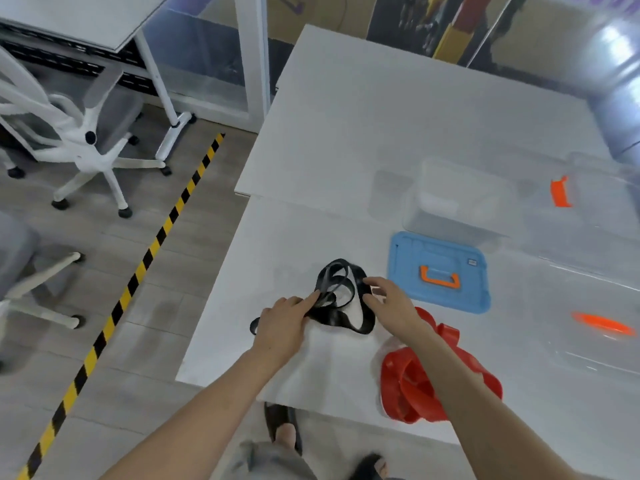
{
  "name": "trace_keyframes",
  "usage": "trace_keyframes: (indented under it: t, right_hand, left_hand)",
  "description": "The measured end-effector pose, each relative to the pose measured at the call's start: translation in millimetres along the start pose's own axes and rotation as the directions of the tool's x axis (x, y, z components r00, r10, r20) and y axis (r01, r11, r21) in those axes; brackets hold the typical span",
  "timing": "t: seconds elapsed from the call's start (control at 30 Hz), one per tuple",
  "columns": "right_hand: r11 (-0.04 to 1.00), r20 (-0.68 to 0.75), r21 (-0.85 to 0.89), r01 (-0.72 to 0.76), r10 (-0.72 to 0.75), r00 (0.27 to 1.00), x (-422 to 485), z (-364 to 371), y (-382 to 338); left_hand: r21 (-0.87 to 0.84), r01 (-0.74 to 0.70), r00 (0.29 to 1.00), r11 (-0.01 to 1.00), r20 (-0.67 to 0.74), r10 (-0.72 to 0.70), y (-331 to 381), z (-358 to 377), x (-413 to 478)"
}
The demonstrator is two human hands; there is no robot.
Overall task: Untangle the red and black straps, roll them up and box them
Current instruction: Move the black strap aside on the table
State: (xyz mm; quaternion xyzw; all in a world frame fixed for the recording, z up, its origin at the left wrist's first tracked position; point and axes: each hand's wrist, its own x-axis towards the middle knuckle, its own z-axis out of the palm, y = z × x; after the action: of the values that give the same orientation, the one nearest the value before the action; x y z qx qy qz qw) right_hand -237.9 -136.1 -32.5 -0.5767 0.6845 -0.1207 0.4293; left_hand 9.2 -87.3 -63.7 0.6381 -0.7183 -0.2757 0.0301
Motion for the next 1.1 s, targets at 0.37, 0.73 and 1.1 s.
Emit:
trace_keyframes:
  t: [0.37, 0.73, 1.1]
  right_hand:
    - [0.961, -0.462, -0.271, 0.064, -0.188, 0.867, -169, -137, 120]
    - [0.994, -0.604, -0.102, -0.031, -0.037, 0.796, -330, -229, 294]
    - [0.991, -0.638, 0.031, -0.129, 0.118, 0.761, -366, -307, 386]
  left_hand:
    - [0.195, -0.402, 0.894, 0.894, -0.125, 0.43, 207, 11, -35]
    - [0.246, -0.538, 0.799, 0.806, -0.157, 0.581, 418, 94, -69]
    - [0.19, -0.679, 0.719, 0.709, -0.022, 0.694, 568, 172, -56]
